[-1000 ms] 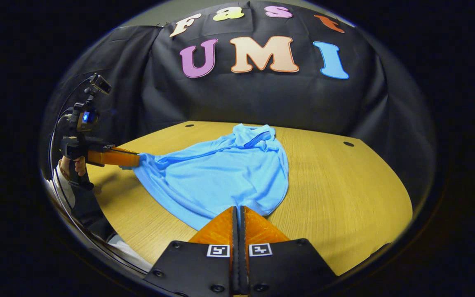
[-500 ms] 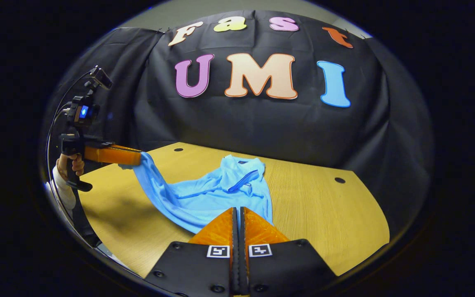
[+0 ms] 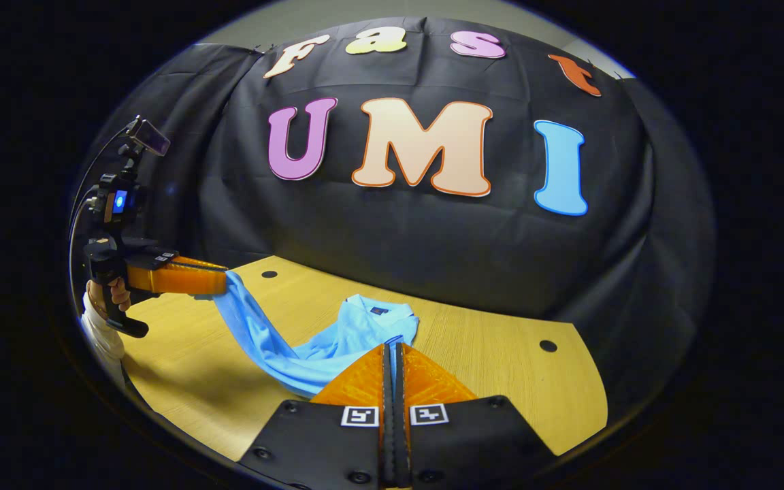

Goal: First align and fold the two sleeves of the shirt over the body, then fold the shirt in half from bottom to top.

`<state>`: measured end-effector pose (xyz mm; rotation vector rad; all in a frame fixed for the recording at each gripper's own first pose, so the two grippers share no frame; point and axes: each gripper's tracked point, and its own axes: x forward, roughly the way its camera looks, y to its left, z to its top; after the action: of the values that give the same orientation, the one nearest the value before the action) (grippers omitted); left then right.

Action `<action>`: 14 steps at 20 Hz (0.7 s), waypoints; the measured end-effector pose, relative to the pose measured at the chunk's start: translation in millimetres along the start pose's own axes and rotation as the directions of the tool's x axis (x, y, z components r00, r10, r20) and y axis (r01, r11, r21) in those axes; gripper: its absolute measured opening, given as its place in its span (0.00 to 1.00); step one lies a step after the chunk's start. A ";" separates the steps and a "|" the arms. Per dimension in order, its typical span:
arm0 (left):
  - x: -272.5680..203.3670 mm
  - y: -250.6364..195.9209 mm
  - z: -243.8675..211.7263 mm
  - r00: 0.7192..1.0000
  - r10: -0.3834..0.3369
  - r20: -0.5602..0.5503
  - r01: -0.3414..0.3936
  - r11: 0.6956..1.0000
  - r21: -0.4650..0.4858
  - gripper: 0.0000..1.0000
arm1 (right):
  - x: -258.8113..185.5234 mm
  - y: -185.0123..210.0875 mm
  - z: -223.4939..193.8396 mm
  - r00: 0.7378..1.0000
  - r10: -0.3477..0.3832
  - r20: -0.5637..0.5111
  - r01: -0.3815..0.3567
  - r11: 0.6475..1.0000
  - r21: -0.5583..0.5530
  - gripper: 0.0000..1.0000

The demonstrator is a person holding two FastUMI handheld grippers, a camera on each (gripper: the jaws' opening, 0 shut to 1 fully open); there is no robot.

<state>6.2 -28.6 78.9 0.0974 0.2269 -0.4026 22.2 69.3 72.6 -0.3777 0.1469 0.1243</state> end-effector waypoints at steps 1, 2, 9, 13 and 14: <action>7.3 7.7 4.1 1.000 0.010 0.002 -0.010 1.000 -0.011 0.00 | 11.7 -3.0 5.4 1.000 -0.002 -0.004 0.002 1.000 -0.011 0.02; 15.4 16.4 7.2 1.000 0.021 0.002 -0.020 1.000 -0.023 0.02 | 23.3 -4.4 10.8 1.000 -0.002 -0.010 0.002 1.000 -0.006 0.02; 70.3 90.6 19.7 0.992 0.128 -0.016 -0.129 0.988 -0.086 0.00 | 113.0 -18.8 24.5 0.999 -0.018 -0.040 0.021 0.998 0.062 0.02; 109.3 134.6 19.3 0.979 0.203 -0.031 -0.205 0.973 -0.103 0.00 | 169.9 -33.4 12.8 0.997 -0.054 -0.059 0.059 0.994 0.090 0.02; 119.6 144.0 16.5 0.975 0.217 -0.041 -0.220 0.970 -0.099 0.00 | 182.2 -37.9 6.0 0.996 -0.064 -0.065 0.070 0.993 0.098 0.02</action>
<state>174.0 55.9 73.6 0.0264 0.2631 -0.1695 207.4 53.5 61.5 -0.2864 0.2008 0.0388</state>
